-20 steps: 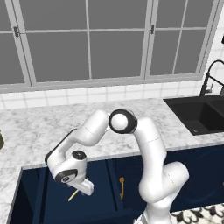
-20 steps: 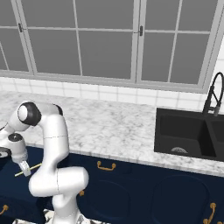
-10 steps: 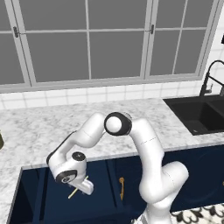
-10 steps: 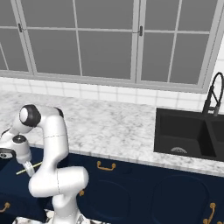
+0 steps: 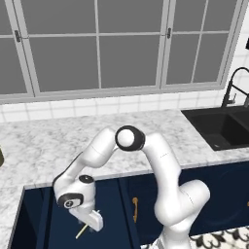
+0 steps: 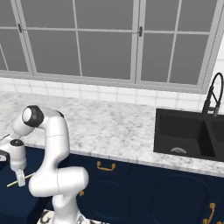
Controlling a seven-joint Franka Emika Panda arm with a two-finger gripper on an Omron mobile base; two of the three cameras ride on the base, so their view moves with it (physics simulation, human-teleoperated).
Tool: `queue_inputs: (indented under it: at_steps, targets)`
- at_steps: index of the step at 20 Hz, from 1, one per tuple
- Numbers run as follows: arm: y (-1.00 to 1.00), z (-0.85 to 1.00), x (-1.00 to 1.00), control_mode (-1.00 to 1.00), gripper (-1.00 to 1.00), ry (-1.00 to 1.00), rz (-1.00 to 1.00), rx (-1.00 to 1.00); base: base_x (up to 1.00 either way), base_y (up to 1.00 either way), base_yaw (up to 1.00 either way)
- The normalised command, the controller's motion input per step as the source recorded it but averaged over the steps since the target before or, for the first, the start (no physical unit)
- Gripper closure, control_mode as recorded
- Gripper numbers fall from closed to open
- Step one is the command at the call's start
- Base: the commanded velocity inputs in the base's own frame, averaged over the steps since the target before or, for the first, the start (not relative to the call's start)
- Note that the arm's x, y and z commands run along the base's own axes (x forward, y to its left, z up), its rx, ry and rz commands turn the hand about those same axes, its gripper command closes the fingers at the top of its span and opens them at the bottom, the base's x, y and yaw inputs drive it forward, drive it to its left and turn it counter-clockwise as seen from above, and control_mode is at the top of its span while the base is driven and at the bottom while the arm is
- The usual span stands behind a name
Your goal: Take a straw from the drawer in front and place it inside the glass cup on the dining counter.
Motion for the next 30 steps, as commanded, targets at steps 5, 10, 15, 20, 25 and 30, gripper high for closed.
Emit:
queue_inputs:
  at_steps: [5,10,15,20,25,30]
  targets:
    - [0.88,-0.95,0.33,-1.0,1.0,0.18,0.0,-0.7,0.0,0.0,0.0]
    - [0.41,-0.68,0.09,-1.0,1.0,0.0,0.0,-0.51,0.0,0.0,0.0]
    - [0.1,0.59,-0.01,-1.0,1.0,-0.15,0.0,-0.14,0.0,0.0,0.0]
    - [-0.07,0.91,0.0,-1.0,1.0,-0.44,0.0,0.0,0.0,0.0,0.0]
    - [-0.06,0.89,0.04,-1.0,1.0,-0.46,0.02,0.01,0.0,0.0,0.0]
    - [0.0,0.98,0.24,-1.0,1.0,-0.2,0.11,0.0,0.0,0.0,0.0]
